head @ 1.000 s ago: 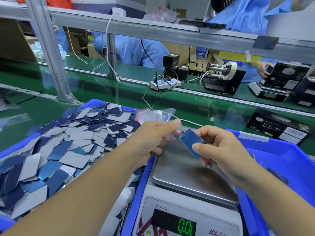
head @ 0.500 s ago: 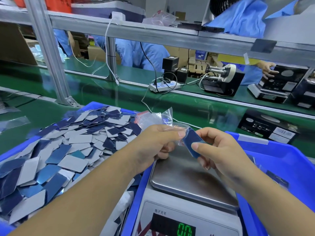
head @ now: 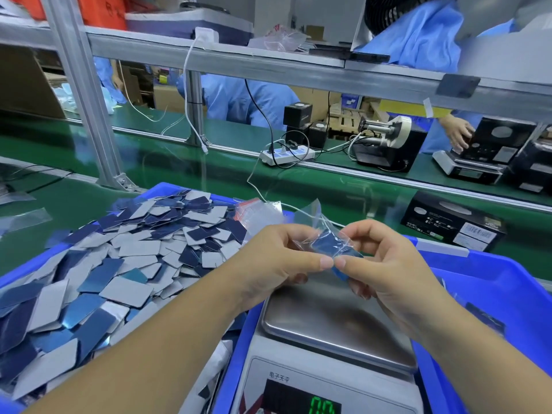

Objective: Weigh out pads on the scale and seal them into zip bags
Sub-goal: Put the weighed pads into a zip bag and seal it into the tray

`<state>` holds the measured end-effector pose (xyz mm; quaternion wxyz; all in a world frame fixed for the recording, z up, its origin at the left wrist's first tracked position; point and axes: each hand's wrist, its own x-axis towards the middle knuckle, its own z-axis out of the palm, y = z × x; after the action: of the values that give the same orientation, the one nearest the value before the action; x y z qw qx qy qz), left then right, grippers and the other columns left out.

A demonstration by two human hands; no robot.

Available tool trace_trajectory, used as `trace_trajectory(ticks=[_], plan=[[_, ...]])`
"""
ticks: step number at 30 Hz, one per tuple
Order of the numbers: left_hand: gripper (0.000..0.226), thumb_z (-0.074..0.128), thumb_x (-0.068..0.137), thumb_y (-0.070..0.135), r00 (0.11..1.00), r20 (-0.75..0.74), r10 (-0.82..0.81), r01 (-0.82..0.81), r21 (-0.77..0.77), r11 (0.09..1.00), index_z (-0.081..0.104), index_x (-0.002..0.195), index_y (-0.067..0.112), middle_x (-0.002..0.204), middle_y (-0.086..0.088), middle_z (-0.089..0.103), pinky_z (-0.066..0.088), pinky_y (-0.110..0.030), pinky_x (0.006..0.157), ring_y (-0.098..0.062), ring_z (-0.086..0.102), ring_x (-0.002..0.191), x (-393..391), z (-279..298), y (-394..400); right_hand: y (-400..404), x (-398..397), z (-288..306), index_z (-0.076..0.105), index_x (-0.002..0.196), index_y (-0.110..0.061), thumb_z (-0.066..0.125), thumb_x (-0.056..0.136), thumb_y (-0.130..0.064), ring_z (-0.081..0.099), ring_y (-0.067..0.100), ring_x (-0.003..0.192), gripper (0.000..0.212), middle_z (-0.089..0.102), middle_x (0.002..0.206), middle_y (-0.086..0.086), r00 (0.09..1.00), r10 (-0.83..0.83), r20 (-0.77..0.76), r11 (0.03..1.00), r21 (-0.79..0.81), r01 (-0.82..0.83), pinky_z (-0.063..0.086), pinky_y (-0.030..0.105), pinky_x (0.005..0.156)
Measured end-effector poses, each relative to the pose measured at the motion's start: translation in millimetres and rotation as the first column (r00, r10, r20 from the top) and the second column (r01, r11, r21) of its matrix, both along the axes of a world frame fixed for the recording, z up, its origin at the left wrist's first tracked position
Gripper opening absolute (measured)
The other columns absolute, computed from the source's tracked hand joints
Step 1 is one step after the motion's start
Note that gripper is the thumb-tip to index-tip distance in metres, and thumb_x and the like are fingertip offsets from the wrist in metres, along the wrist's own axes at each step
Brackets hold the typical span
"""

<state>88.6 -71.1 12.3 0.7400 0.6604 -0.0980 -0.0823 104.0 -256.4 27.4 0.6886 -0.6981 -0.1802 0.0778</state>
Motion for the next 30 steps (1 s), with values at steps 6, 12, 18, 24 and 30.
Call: trace_trajectory(ticks=[6,12,18,24,30], plan=[[0.012,0.074,0.08,0.029,1.0,-0.012,-0.008,0.008,-0.018,1.0,0.08,0.089,0.026,0.079,0.006,0.071,0.043,-0.023,0.062,-0.005,0.058,0.066,-3,2,-4,0,0,-2,0.068,0.086,-0.023,0.08,0.063,-0.011,0.048,0.022,0.043,0.028,0.063,0.079,0.006,1.0,-0.009,0.005,1.0,0.0,0.009,0.037,0.024,0.041],[0.009,0.071,0.08,0.024,0.986,0.096,0.138,-0.124,-0.137,0.983,0.079,0.078,0.025,0.066,0.003,0.063,0.045,-0.019,0.053,-0.008,0.051,0.057,0,4,-9,-1,0,1,0.07,0.086,-0.016,0.086,0.059,0.003,0.062,0.025,0.056,0.037,0.066,0.085,0.008,0.999,0.041,-0.027,0.99,0.134,-0.037,0.051,0.029,0.05],[0.026,0.063,0.084,0.041,0.992,0.054,0.111,-0.104,-0.119,0.987,0.078,0.076,0.021,0.073,0.0,0.066,0.046,-0.022,0.056,-0.01,0.054,0.062,-4,3,-11,2,-3,1,0.074,0.073,-0.019,0.074,0.063,-0.009,0.06,0.023,0.05,0.014,0.065,0.071,0.007,1.0,-0.008,-0.016,0.982,0.189,0.011,0.05,0.026,0.047],[0.014,0.068,0.082,0.028,0.988,0.1,0.115,-0.094,-0.193,0.977,0.077,0.088,0.019,0.079,0.0,0.064,0.042,-0.02,0.056,-0.008,0.051,0.063,-1,4,-7,0,0,1,0.071,0.07,-0.023,0.073,0.071,0.001,0.058,0.022,0.047,0.023,0.063,0.068,0.002,0.999,-0.03,0.036,0.989,0.145,0.025,0.047,0.026,0.044],[0.015,0.074,0.077,0.025,0.988,0.093,0.127,-0.117,-0.108,0.987,0.079,0.091,0.024,0.082,-0.002,0.069,0.045,-0.021,0.058,-0.009,0.057,0.064,0,-2,-8,0,-1,-3,0.069,0.071,-0.022,0.074,0.077,0.011,0.058,0.021,0.048,0.033,0.062,0.069,0.005,0.996,-0.038,0.084,0.992,0.122,0.027,0.048,0.026,0.045]])
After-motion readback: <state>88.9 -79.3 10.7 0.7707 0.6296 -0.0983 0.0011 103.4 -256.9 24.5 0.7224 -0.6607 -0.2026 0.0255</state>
